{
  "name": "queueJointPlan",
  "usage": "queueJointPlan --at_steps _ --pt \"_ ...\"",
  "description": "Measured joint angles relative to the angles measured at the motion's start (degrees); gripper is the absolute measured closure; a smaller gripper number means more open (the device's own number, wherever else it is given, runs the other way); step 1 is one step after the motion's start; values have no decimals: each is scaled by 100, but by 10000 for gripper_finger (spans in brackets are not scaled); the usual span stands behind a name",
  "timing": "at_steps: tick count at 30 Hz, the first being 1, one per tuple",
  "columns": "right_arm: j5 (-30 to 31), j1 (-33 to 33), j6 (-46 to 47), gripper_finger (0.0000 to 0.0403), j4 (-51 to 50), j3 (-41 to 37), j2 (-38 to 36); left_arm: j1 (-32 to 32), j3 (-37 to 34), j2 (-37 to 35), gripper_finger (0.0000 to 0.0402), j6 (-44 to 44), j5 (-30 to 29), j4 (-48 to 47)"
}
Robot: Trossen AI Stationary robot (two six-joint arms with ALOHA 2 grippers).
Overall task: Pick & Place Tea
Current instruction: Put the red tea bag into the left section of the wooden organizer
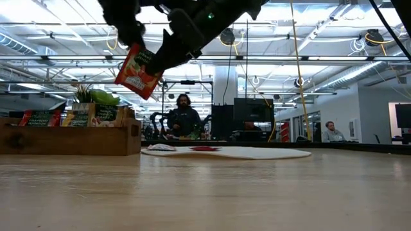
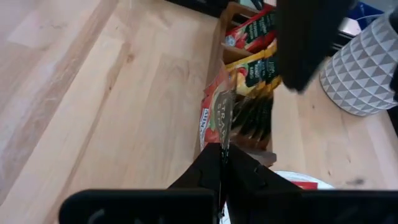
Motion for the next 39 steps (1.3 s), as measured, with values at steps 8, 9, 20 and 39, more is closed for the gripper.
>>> queueJointPlan --at_steps 8,9,20,39 --pt "21 102 -58 403 31 -21 2 18 895 1161 157 391 242 -855" --pt "25 116 -94 403 73 -80 2 10 941 1197 158 479 282 -934" --pt "17 133 -37 403 124 -330 4 -188 989 1095 158 924 321 -1024" --pt "-45 243 -272 403 449 -467 2 -238 845 1099 158 678 1324 -862"
